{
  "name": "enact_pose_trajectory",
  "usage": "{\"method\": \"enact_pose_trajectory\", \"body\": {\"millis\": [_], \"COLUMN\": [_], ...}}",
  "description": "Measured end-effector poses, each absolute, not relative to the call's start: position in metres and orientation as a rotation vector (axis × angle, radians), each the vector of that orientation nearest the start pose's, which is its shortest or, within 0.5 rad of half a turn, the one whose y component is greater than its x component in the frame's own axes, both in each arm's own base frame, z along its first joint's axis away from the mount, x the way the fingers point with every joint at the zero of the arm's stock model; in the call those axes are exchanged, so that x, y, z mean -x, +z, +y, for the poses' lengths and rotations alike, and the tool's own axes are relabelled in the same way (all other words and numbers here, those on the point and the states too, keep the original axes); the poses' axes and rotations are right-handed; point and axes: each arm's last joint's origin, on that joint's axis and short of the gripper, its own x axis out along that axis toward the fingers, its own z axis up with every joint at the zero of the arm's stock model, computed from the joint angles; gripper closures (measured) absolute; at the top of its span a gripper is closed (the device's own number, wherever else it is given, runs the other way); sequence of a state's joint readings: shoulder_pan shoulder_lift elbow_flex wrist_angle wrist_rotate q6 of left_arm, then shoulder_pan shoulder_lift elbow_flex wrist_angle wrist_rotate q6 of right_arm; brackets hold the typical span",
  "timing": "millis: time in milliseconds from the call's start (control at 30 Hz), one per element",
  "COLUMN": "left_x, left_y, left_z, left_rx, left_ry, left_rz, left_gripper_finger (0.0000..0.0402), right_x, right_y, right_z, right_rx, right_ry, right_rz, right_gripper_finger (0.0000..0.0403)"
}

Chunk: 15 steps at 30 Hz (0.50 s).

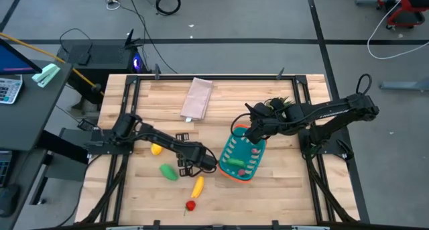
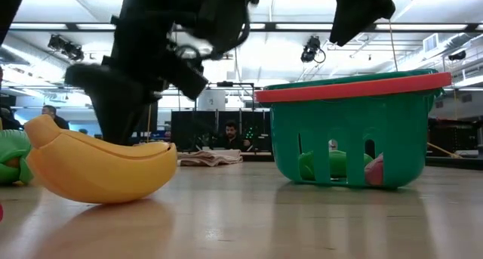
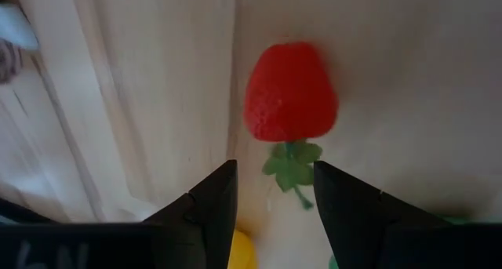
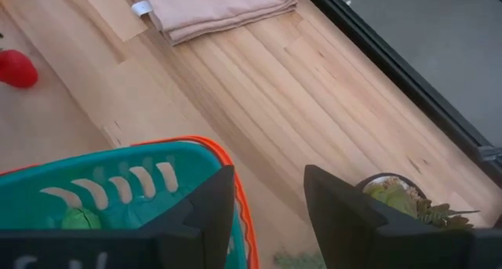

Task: Pick and placing Produce into tupperware
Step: Put the top red strawberry into the blue basket

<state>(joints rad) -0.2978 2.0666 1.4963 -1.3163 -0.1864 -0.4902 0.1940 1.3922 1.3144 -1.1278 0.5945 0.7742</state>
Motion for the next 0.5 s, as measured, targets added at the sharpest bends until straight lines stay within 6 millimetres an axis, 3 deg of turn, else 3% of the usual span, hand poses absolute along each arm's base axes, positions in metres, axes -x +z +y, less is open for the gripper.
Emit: {"method": "enact_pose_trajectory", "body": {"millis": [500], "left_x": [-0.3357], "left_y": [0.1542], "left_z": [-0.0936], "left_rx": [-0.135], "left_ry": [0.386], "left_rz": [1.796], "left_gripper_finger": [0.023], "right_x": [-0.2531], "right_y": [0.3188], "right_z": [0.0326], "right_rx": [-0.188], "right_ry": [-0.751], "right_rz": [0.89], "right_gripper_finger": [0.024]}}
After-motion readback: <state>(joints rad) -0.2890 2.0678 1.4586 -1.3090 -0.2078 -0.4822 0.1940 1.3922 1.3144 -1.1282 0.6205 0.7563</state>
